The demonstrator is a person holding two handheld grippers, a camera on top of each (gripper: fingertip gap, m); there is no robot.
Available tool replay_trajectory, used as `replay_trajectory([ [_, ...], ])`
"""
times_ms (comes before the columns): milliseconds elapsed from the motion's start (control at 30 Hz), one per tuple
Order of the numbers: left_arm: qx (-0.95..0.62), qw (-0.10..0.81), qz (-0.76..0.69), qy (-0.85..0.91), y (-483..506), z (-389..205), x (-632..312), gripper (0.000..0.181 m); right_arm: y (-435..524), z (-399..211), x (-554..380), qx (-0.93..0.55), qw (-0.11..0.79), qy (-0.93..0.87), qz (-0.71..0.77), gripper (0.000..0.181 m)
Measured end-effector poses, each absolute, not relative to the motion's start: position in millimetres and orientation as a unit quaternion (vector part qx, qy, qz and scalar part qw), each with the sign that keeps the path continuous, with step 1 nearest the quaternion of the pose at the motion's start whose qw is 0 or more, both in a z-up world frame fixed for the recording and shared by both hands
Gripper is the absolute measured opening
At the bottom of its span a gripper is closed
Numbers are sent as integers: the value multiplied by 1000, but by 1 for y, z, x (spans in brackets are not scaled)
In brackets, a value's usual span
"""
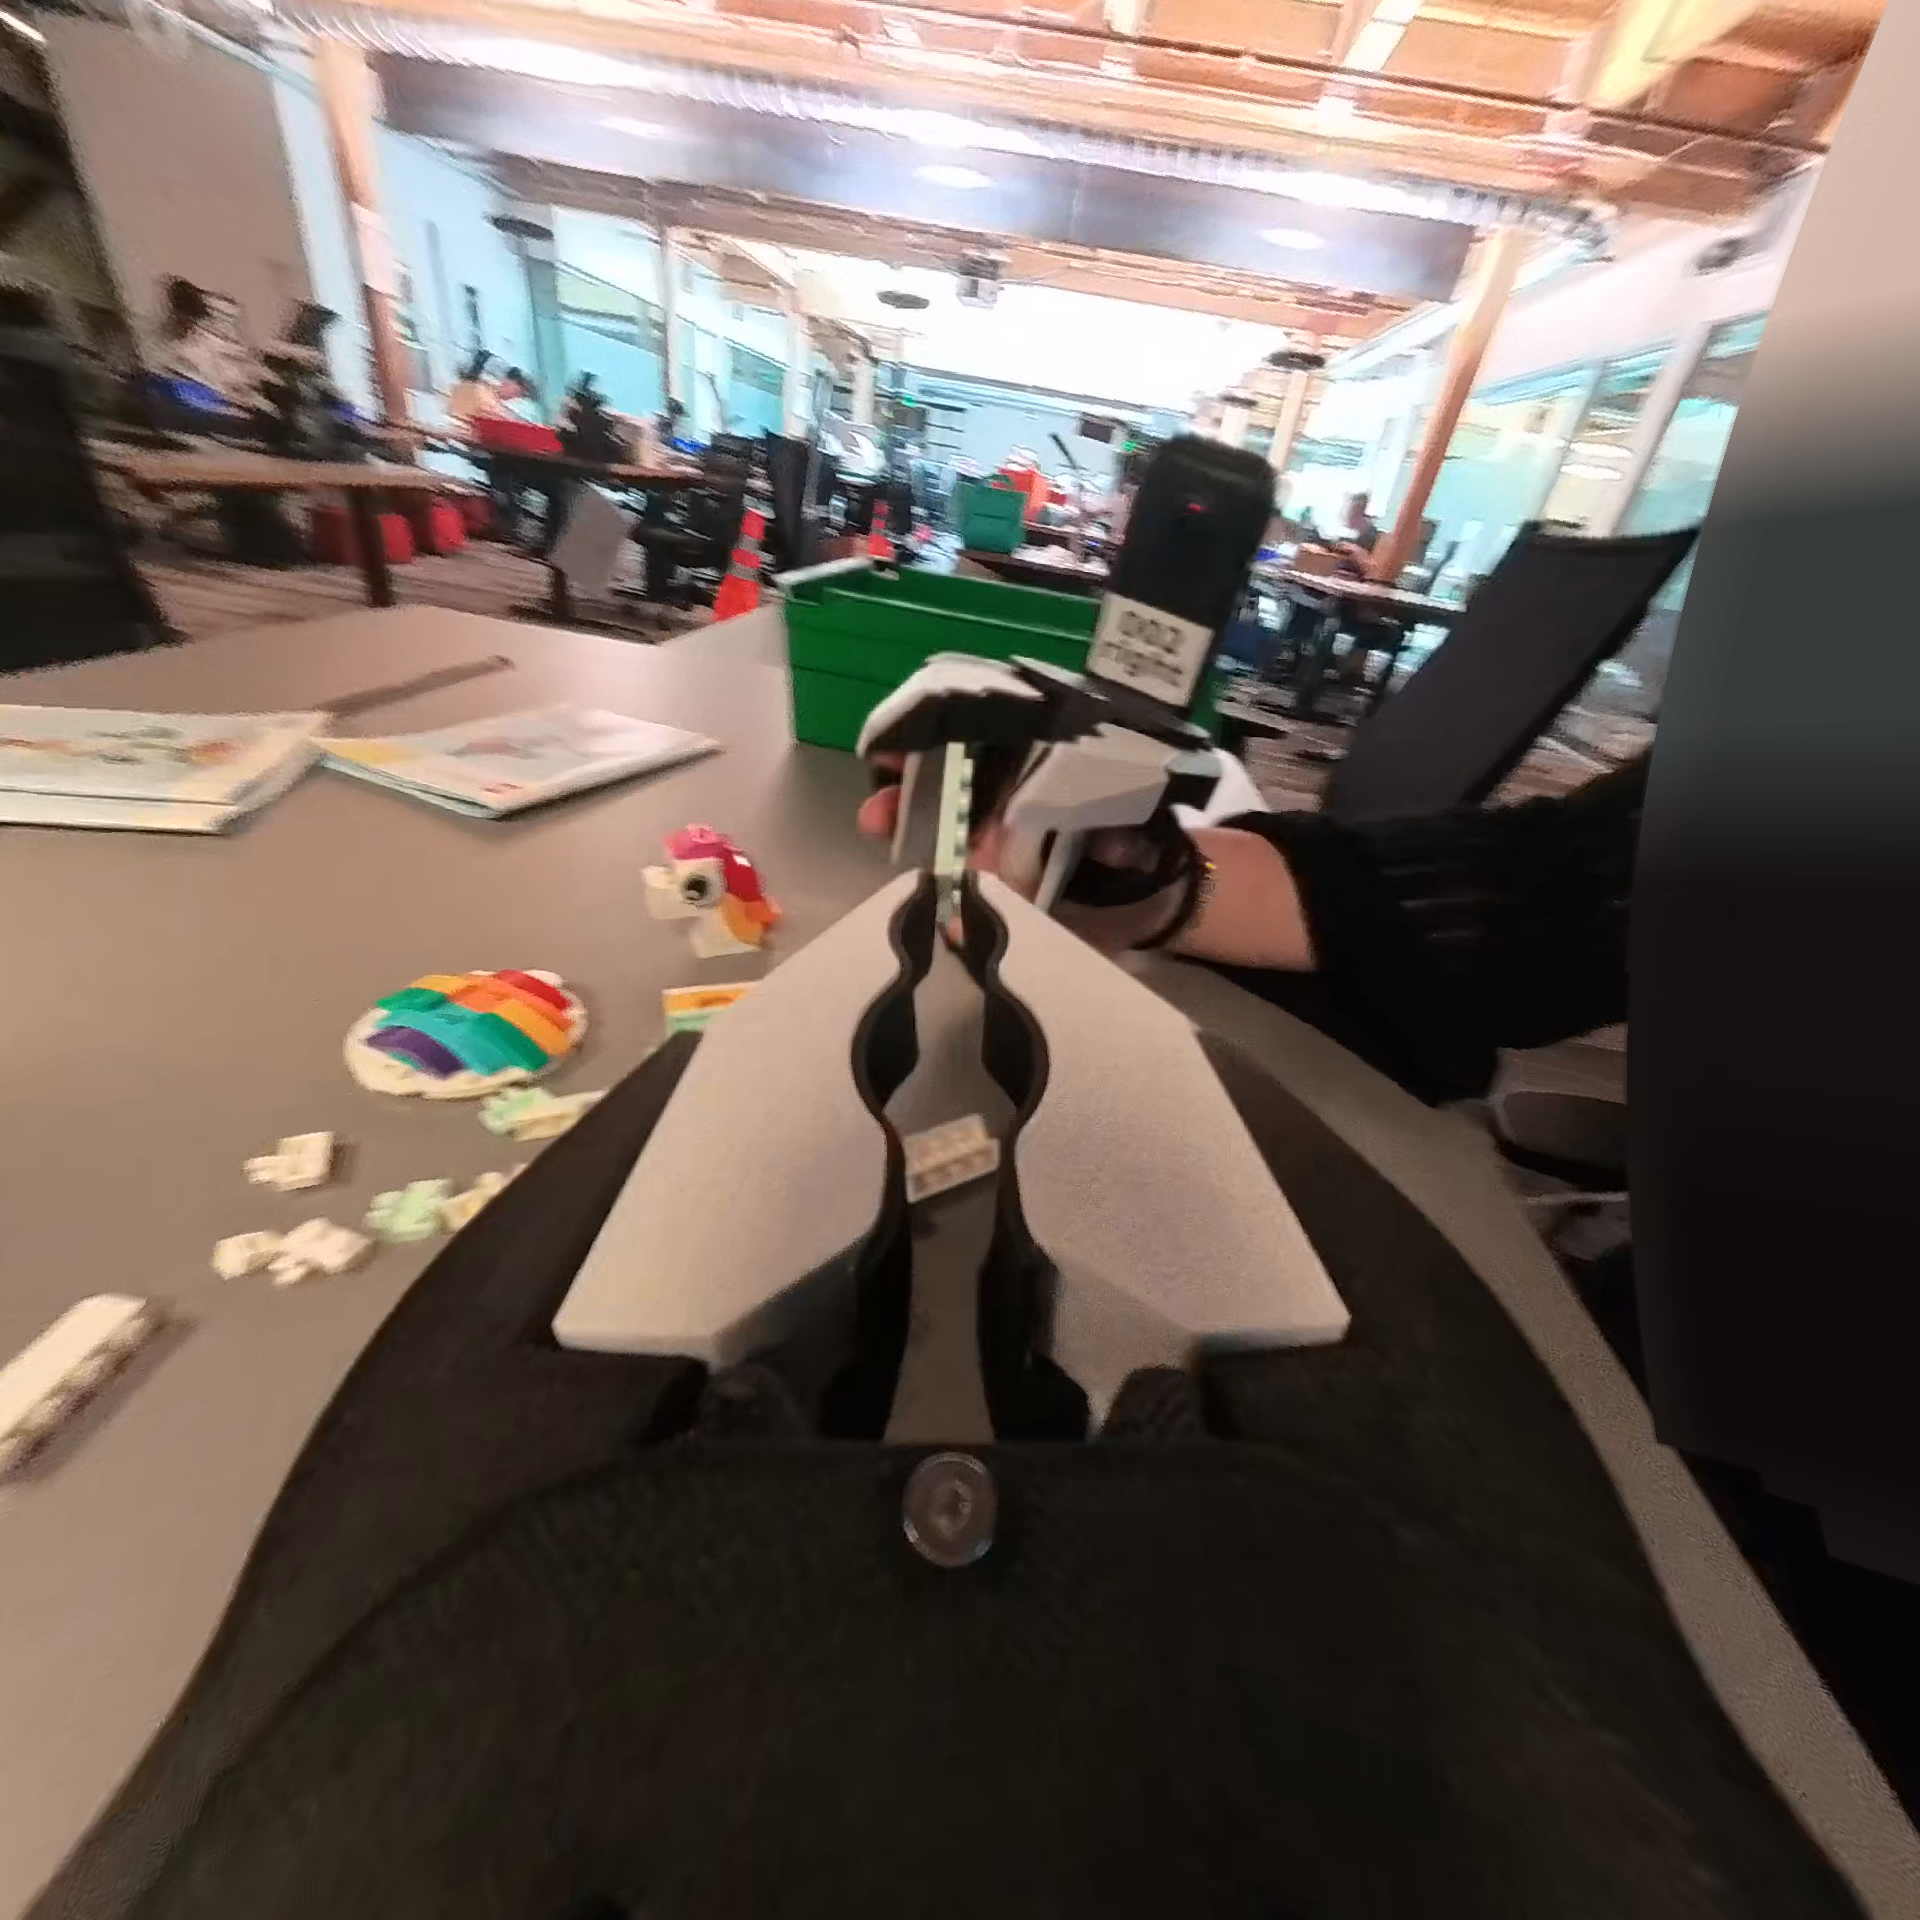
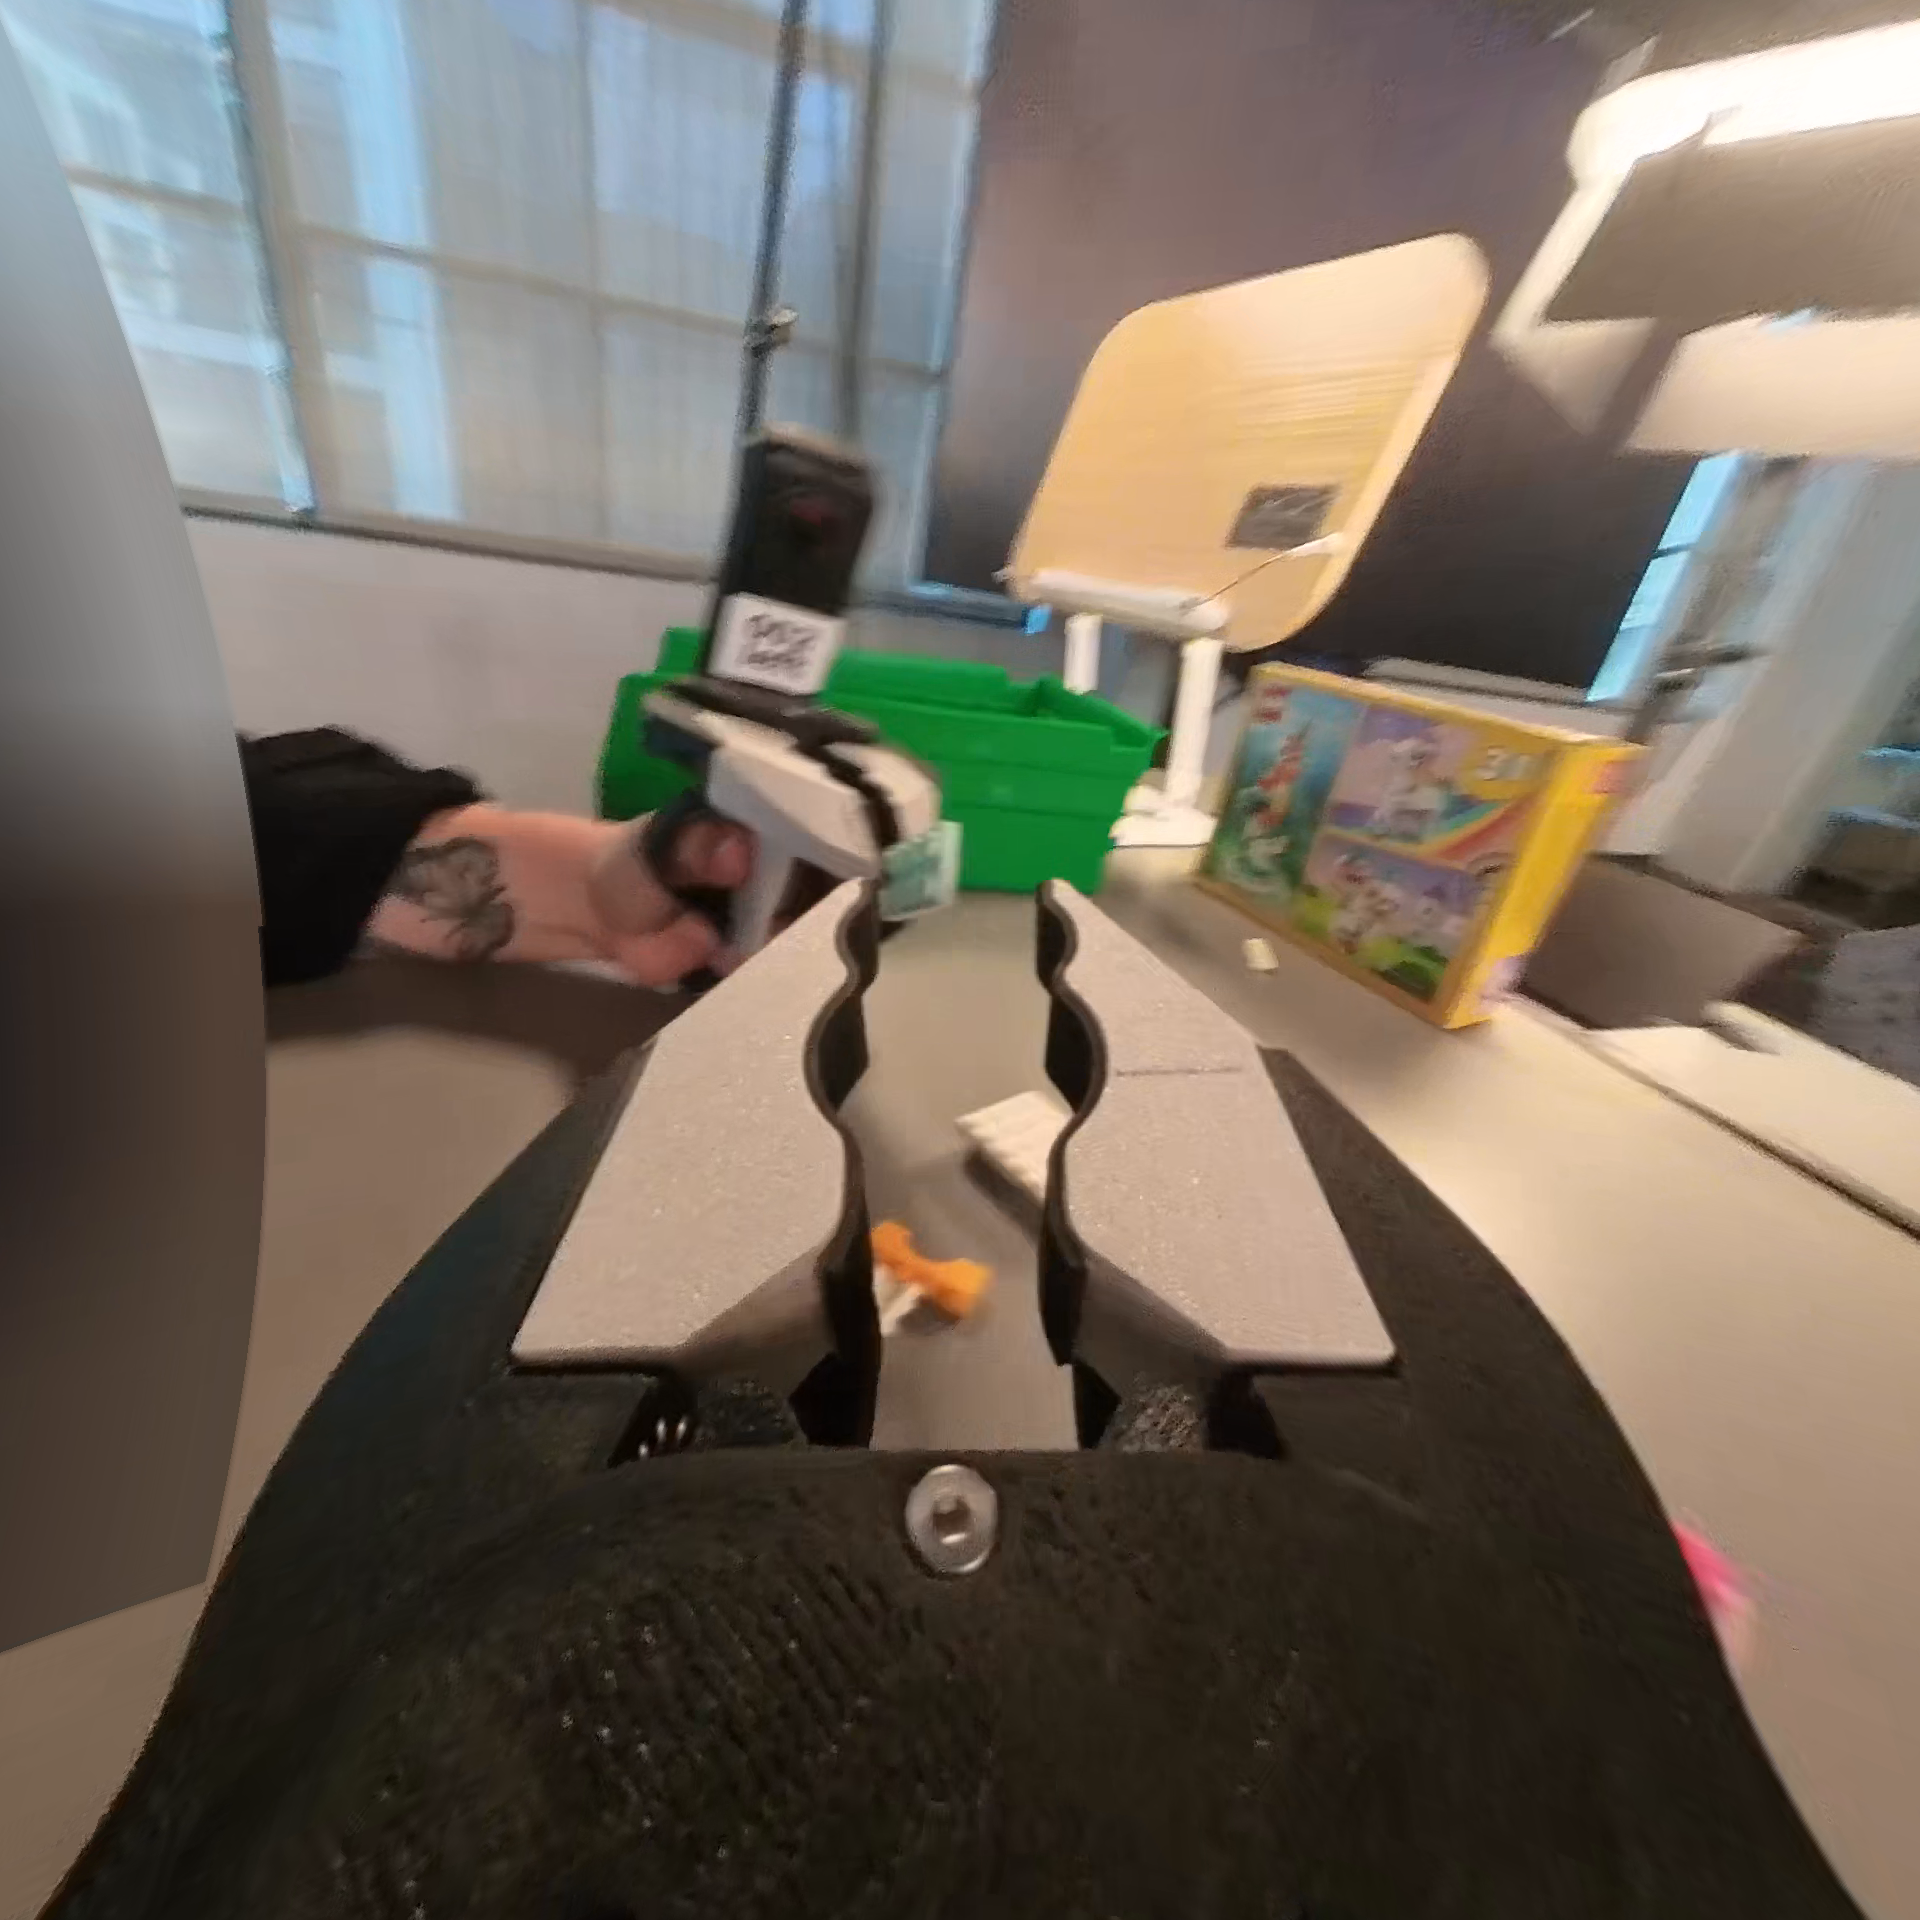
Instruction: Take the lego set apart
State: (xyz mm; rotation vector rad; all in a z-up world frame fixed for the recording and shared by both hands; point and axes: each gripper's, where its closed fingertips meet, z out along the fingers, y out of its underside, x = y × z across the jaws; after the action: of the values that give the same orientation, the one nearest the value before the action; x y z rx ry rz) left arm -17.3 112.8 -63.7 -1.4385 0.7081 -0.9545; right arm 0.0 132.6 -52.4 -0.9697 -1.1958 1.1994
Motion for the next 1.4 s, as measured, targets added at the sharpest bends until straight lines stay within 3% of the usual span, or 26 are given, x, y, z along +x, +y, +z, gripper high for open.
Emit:
replay_trajectory([
  [200,-655,691,-190,238,141,-64,-62,4,196,-45,40,-428,739,-442,275,25],
  [433,-608,770,4,195,132,-24,-98,4,190,-63,19,-336,747,-541,193,11],
  [567,-606,785,58,115,85,30,-141,4,184,-58,13,-327,730,-538,266,10],
  [700,-724,686,67,23,53,26,-214,4,168,-50,11,-309,702,-530,362,7],
  [900,-893,436,8,-113,41,-65,-325,4,146,-57,6,-276,675,-564,388,7],
  [1000,-920,358,-16,-162,41,-105,-354,4,143,-59,5,-267,675,-574,379,7],
  [1067,-928,314,-40,-198,41,-123,-361,27,143,-60,4,-268,674,-576,377,7],
  [1267,-930,296,2,-219,40,-115,-378,27,149,-62,1,-284,669,-574,378,7],
  [1400,-911,383,72,-133,70,-55,-350,35,151,-62,1,-289,667,-570,383,7],
])
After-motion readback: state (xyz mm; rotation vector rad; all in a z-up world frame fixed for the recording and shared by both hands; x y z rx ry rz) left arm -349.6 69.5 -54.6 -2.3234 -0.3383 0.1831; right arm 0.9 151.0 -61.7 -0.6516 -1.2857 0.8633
